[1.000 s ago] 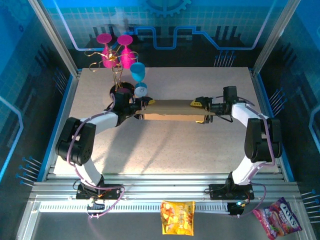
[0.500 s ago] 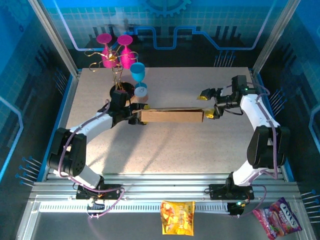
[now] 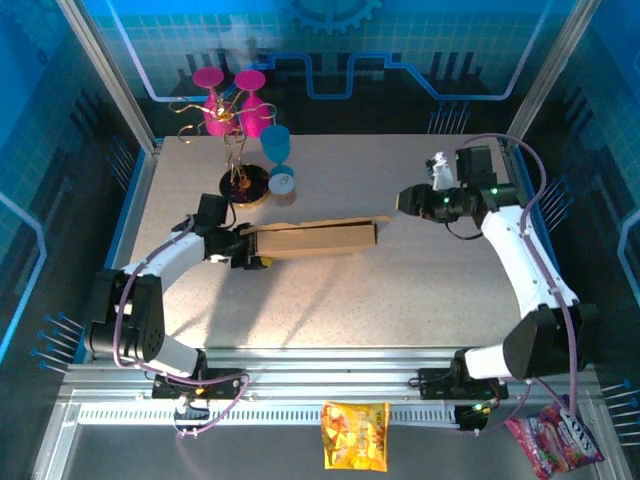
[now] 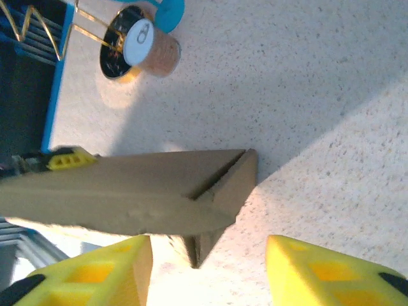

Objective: Fold the paper box

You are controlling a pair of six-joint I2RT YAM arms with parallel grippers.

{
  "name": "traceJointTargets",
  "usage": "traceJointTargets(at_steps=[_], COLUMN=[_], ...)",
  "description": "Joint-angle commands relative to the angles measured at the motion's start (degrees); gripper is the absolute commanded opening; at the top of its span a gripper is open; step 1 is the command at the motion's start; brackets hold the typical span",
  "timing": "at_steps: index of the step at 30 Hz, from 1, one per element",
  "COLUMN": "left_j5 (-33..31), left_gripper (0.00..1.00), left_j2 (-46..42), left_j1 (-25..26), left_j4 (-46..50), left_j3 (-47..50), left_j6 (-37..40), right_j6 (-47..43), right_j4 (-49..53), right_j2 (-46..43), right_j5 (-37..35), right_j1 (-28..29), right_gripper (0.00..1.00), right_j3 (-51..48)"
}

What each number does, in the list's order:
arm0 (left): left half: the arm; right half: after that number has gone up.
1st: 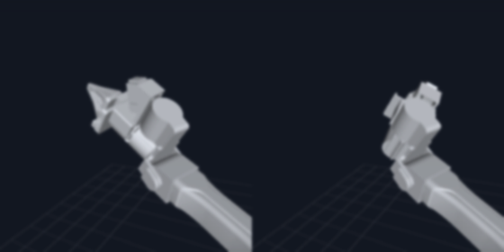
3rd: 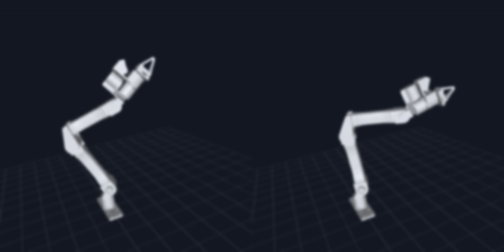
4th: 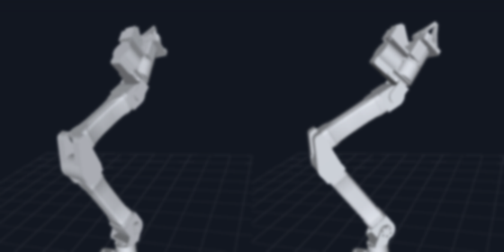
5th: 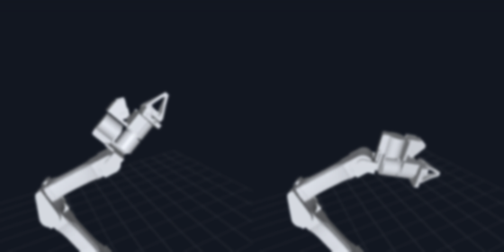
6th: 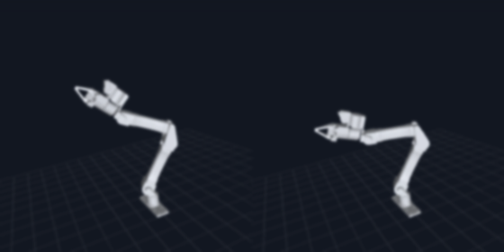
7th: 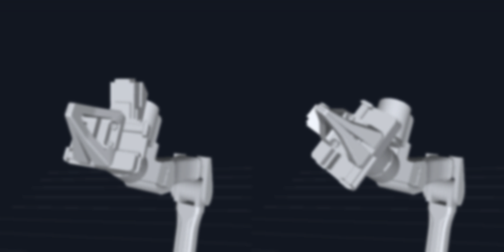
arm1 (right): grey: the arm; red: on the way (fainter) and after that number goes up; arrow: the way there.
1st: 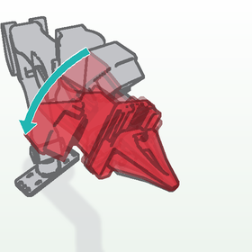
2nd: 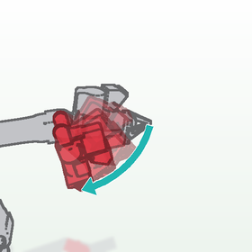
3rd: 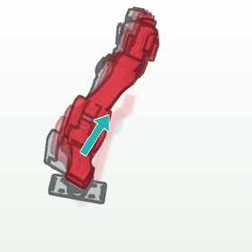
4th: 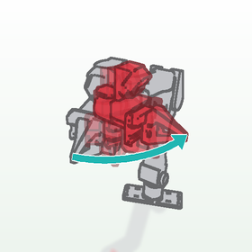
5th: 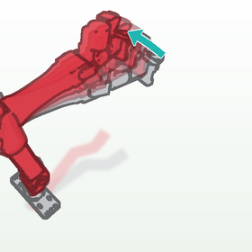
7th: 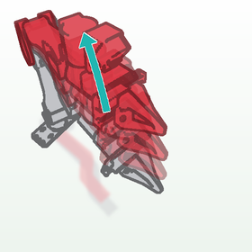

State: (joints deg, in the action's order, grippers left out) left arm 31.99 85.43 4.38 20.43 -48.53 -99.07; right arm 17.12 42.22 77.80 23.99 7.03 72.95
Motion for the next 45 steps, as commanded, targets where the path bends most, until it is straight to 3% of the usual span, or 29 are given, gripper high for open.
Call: traceJointTargets(at_steps=[1, 5, 9, 16, 24, 32, 41, 45], left_j5=[0.4, 0.1, -0.3, 0.9, 0.4, 0.3, 0.6, 0.7], left_gripper=[0.29, 0.29, 0.3, 0.31, 0.31, 0.31, 0.31, 0.31], left_j2=[-0.2, 0.8, 2.2, 6.5, 7.8, 9.0, 9.5, 9.7], left_j1=[-1.7, -3.5, -5.1, -6.7, -7.8, -7.9, -7.9, -8.0], left_j4=[5.5, 6.9, 8.4, 11.2, 12.7, 12.4, 11.9, 11.7], left_j3=[1.2, 0.4, -1.2, -4.6, -5.9, -6.9, -7.2, -7.1], left_j6=[0.4, 1.9, 3.4, 6.8, 8.0, 7.9, 7.9, 7.8], right_j6=[-14.2, -21.8, -28.9, -32.4, -32.8, -31.7, -30.3, -29.1], right_j4=[-5.9, -7.7, -2.4, 1.9, 7.5, 7.3, 6.4, 5.9], right_j2=[-2.2, -0.2, 4.8, 12.4, 16.9, 17.4, 18.4, 18.6], right_j5=[-5.7, -2.8, -1.9, -3.1, -6.0, -8.2, -10.3, -10.3], right_j1=[3.1, 4.5, 6.4, 10.0, 12.7, 13.2, 14.0, 14.1], right_gripper=[0.49, 0.5, 0.51, 0.53, 0.34, 0.24, 0.21, 0.12], right_j3=[-3.6, -2.5, 3.3, 10.7, 16.4, 15.6, 16.0, 16.3])
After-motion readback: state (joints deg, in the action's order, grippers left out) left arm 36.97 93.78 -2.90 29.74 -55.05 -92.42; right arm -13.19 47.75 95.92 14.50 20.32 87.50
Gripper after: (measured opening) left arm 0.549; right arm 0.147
